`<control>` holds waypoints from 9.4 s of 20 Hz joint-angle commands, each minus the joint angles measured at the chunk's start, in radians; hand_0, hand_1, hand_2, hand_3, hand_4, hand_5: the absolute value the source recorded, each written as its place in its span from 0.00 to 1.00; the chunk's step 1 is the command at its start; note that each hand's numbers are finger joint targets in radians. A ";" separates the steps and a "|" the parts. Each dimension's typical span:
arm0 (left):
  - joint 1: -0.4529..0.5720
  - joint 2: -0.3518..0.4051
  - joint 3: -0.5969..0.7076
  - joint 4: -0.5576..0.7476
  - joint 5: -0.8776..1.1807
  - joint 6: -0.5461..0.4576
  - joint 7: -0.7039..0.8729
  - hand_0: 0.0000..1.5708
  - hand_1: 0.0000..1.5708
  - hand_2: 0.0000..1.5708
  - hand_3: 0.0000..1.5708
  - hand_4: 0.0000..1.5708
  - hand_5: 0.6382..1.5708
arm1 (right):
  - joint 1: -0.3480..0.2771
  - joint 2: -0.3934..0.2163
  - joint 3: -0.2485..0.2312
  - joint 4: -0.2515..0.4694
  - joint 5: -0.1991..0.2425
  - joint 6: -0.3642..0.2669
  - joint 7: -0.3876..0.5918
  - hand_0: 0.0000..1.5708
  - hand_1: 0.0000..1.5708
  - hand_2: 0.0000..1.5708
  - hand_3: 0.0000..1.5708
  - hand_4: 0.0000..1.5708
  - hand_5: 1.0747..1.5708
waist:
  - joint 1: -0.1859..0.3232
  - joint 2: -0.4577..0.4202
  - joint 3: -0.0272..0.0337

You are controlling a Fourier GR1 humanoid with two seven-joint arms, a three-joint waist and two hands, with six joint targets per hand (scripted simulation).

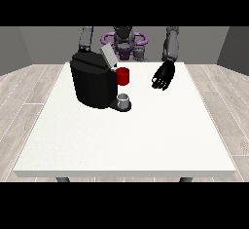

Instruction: Insert the coffee pod into the coffee machine and close the lid

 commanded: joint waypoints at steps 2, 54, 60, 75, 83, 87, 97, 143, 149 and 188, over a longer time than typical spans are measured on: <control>-0.019 0.026 -0.047 0.068 -0.104 0.006 0.000 0.56 0.56 0.65 0.56 0.22 1.00 | 0.002 -0.008 0.004 0.023 -0.003 0.022 -0.036 0.00 0.00 0.00 0.00 0.00 1.00 | -0.015 0.010 0.0000; -0.663 0.044 0.238 0.138 0.001 -0.463 0.136 0.77 0.77 0.81 0.80 0.31 1.00 | -0.157 -0.057 -0.072 0.048 -0.007 0.004 0.037 0.00 0.00 0.00 0.00 0.17 1.00 | -0.142 -0.009 0.0002; -0.664 0.047 0.231 0.149 -0.020 -0.415 0.087 0.81 0.81 0.83 0.80 0.30 1.00 | -0.175 -0.072 -0.072 0.040 0.009 -0.005 0.054 0.00 0.00 0.00 0.00 0.00 1.00 | -0.150 0.046 -0.0001; -0.694 0.034 0.238 0.201 -0.023 -0.417 0.064 0.79 0.79 0.82 0.78 0.27 1.00 | -0.190 -0.030 -0.069 0.051 0.029 -0.070 0.035 0.00 0.00 0.00 0.00 0.00 1.00 | -0.142 0.081 -0.0001; -0.741 0.028 0.234 0.223 -0.036 -0.431 0.099 0.74 0.74 0.78 0.76 0.27 1.00 | -0.216 -0.035 -0.069 0.065 0.026 -0.062 0.068 0.00 0.00 0.00 0.00 0.00 1.00 | -0.151 0.071 0.0000; -0.767 0.083 0.260 0.228 -0.024 -0.445 0.065 0.78 0.78 0.80 0.76 0.26 1.00 | -0.214 -0.066 -0.095 0.060 -0.001 -0.031 0.022 0.00 0.00 0.00 0.00 0.00 1.00 | -0.167 0.098 0.0002; -0.716 0.028 0.242 0.218 -0.054 -0.340 0.051 0.75 0.75 0.76 0.74 0.22 1.00 | -0.177 -0.052 -0.087 0.070 0.002 -0.038 0.003 0.00 0.00 0.00 0.00 0.00 1.00 | -0.156 0.079 0.0002; -0.817 0.219 0.235 0.262 -0.202 -0.185 -0.160 0.00 0.00 0.33 0.28 0.00 1.00 | -0.318 -0.054 -0.069 0.018 0.045 -0.075 0.089 0.00 0.00 0.00 0.00 0.06 1.00 | -0.204 0.237 -0.0003; -0.720 0.129 0.207 0.246 -0.212 -0.187 -0.105 0.00 0.00 0.19 0.13 0.00 1.00 | -0.202 -0.055 -0.087 0.080 0.027 -0.062 0.018 0.00 0.00 0.00 0.00 0.00 1.00 | -0.148 0.123 0.0004; 0.020 -0.379 0.358 0.009 0.481 -0.326 -0.075 0.00 0.00 0.00 0.00 0.25 1.00 | -0.139 -0.210 -0.224 0.157 -0.130 0.133 0.072 0.00 0.00 0.00 0.00 0.07 1.00 | 0.370 -0.414 0.0005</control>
